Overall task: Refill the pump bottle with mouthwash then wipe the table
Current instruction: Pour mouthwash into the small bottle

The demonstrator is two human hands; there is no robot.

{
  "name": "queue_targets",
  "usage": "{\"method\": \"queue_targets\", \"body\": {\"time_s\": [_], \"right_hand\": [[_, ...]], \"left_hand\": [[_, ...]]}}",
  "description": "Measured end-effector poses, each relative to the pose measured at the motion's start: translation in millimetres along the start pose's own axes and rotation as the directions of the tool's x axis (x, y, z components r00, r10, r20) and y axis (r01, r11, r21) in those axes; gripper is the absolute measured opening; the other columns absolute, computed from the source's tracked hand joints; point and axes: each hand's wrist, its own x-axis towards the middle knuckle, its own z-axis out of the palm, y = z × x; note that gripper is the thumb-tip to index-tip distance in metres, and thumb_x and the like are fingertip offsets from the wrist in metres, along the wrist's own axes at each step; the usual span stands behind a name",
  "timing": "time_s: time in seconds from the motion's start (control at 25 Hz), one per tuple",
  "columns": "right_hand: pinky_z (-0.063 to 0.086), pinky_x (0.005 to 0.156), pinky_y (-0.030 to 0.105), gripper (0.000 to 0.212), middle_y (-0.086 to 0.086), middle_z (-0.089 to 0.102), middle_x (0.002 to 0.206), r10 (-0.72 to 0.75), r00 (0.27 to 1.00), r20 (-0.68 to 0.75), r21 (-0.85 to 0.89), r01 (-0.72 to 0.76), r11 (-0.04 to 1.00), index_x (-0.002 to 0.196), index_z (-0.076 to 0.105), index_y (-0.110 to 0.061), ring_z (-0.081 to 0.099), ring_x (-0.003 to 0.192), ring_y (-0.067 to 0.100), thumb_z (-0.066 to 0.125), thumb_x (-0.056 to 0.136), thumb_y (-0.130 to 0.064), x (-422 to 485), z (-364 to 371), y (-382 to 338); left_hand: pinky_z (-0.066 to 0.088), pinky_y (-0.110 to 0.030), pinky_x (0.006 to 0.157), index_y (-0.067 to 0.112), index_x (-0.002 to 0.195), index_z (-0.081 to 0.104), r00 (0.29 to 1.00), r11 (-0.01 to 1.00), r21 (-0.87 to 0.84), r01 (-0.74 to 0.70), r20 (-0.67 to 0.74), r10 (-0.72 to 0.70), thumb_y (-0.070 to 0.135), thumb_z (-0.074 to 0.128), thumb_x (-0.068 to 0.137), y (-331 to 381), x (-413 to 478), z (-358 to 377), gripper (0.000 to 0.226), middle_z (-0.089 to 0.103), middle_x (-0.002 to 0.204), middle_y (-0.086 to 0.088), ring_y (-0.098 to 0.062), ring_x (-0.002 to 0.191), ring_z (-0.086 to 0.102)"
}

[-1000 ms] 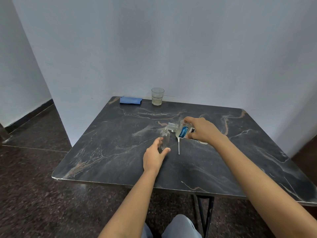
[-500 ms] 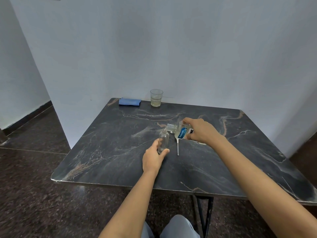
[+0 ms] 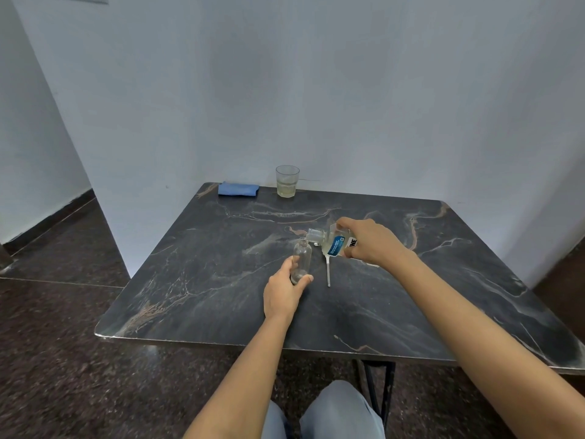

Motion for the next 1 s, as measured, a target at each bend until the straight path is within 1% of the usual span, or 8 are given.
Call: {"method": "queue_targets", "body": {"time_s": [0.2,0.36,0.52,0.64,0.68,0.76,0.88,1.0], "right_hand": [[0.053,0.064,0.033,0.049,-0.001,0.066,0.118,-0.001,1.0,0.003,-0.016,0.001,1.0,0.121,0.045,-0.032,0.062,0.08,0.018,0.069,0.079,-0.028,0.0,-1.3,-1.5],[0.051,0.06,0.03,0.047,-0.001,0.067,0.117,-0.021,1.0,0.005,-0.018,0.021,1.0,0.12,0.046,-0.031,0.063,0.08,0.017,0.069,0.079,-0.027,-0.3,-4.0,-1.9],[0.053,0.059,0.03,0.048,0.0,0.066,0.118,-0.028,1.0,0.011,-0.016,0.028,0.999,0.121,0.046,-0.031,0.064,0.082,0.017,0.07,0.079,-0.028,1.0,-5.2,-2.0],[0.04,0.049,0.021,0.049,0.0,0.067,0.117,-0.044,0.999,0.01,-0.024,0.044,0.999,0.122,0.046,-0.03,0.057,0.076,0.014,0.07,0.08,-0.028,2.9,-6.5,-2.0],[0.037,0.048,0.02,0.049,0.0,0.067,0.117,-0.046,0.999,0.011,-0.02,0.046,0.999,0.122,0.046,-0.029,0.058,0.076,0.014,0.071,0.08,-0.028,3.1,-6.7,-1.9],[0.039,0.05,0.02,0.049,0.0,0.066,0.117,-0.044,0.999,0.013,-0.011,0.044,0.999,0.122,0.047,-0.029,0.06,0.079,0.014,0.071,0.08,-0.028,2.4,-6.5,-1.8],[0.041,0.053,0.022,0.048,0.0,0.066,0.117,-0.045,0.999,0.016,-0.004,0.045,0.999,0.121,0.047,-0.028,0.055,0.075,0.012,0.07,0.08,-0.027,1.1,-6.2,-2.4],[0.043,0.055,0.024,0.047,0.001,0.066,0.118,-0.042,0.999,0.013,0.002,0.042,0.999,0.121,0.047,-0.029,0.061,0.08,0.015,0.07,0.08,-0.027,0.2,-6.0,-2.8]], "left_hand": [[0.051,-0.037,0.093,0.033,0.131,0.052,1.0,1.0,-0.005,-0.008,-0.008,0.007,0.044,0.069,0.084,0.0,-0.8,0.2,0.051,0.066,0.123,0.009,-0.015,0.111,0.061],[0.051,-0.038,0.093,0.033,0.13,0.052,1.0,1.0,-0.005,0.004,-0.007,-0.004,0.044,0.069,0.083,-0.4,-1.1,0.4,0.052,0.066,0.122,0.008,-0.015,0.11,0.062],[0.051,-0.037,0.092,0.033,0.131,0.052,1.0,1.0,-0.005,0.003,-0.008,-0.003,0.044,0.069,0.083,-0.9,0.2,1.4,0.052,0.067,0.121,0.008,-0.015,0.111,0.061],[0.05,-0.036,0.092,0.033,0.13,0.052,1.0,1.0,-0.011,0.003,-0.009,-0.003,0.044,0.069,0.083,-1.5,1.0,1.3,0.052,0.067,0.12,0.009,-0.014,0.109,0.061],[0.051,-0.036,0.092,0.033,0.13,0.053,1.0,1.0,-0.012,0.004,-0.01,-0.004,0.044,0.069,0.083,-1.7,1.1,1.3,0.051,0.067,0.119,0.009,-0.014,0.109,0.062],[0.051,-0.036,0.092,0.034,0.129,0.053,1.0,1.0,-0.008,0.005,-0.008,-0.005,0.044,0.07,0.082,-1.9,1.3,1.7,0.051,0.067,0.118,0.009,-0.014,0.108,0.062],[0.051,-0.035,0.09,0.035,0.129,0.053,1.0,1.0,-0.004,0.005,-0.008,-0.005,0.045,0.069,0.082,-1.5,0.2,1.6,0.05,0.067,0.117,0.009,-0.014,0.107,0.062],[0.052,-0.034,0.088,0.036,0.128,0.053,1.0,1.0,0.0,0.003,-0.011,-0.003,0.045,0.07,0.082,-2.0,-0.1,1.4,0.05,0.068,0.116,0.01,-0.014,0.105,0.063]]}}
